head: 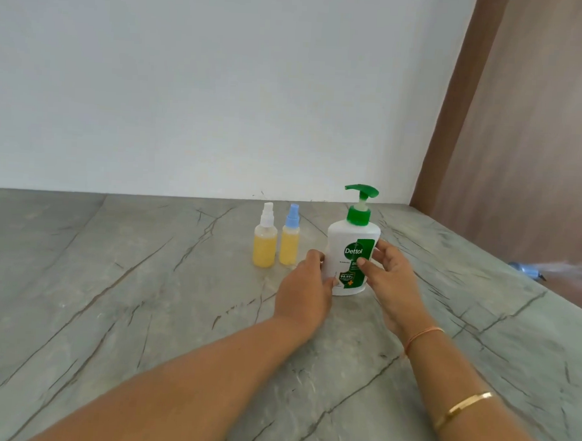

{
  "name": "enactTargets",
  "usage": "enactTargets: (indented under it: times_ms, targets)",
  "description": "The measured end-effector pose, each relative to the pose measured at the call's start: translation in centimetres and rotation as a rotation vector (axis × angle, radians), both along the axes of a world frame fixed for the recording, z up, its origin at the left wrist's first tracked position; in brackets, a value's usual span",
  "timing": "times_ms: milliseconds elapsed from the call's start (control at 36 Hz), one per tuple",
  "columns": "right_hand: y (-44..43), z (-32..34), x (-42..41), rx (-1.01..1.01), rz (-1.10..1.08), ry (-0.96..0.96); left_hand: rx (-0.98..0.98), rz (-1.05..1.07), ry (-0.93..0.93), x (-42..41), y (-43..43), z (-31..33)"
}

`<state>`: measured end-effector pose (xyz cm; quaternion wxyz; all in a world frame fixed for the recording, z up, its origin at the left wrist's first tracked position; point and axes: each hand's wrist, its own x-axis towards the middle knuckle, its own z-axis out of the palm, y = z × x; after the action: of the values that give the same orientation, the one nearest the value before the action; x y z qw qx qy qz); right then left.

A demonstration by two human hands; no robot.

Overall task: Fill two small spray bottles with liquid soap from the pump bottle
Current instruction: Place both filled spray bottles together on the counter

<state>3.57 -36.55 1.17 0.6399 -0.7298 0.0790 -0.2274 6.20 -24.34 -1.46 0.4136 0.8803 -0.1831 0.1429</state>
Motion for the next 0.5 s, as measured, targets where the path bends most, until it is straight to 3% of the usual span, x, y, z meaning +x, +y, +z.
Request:
enactTargets:
  times_ms: [222,361,500]
  targets:
    - [-0.2,-0.1,0.1,-0.029,-0.122,0.012,0.026,0.016,-0.023,-0.6,0.2,-0.5]
    - [0.1,1.3,-0.8,-0.194,-0.330,-0.185,0.023,0.147,-0.110,-1.0,1.2,0.1]
    - [3.3,2.9,-2.3,-0.323,-0.352,-0.356,-0.020,0.243,-0.113,-0.5,3.1,0.3]
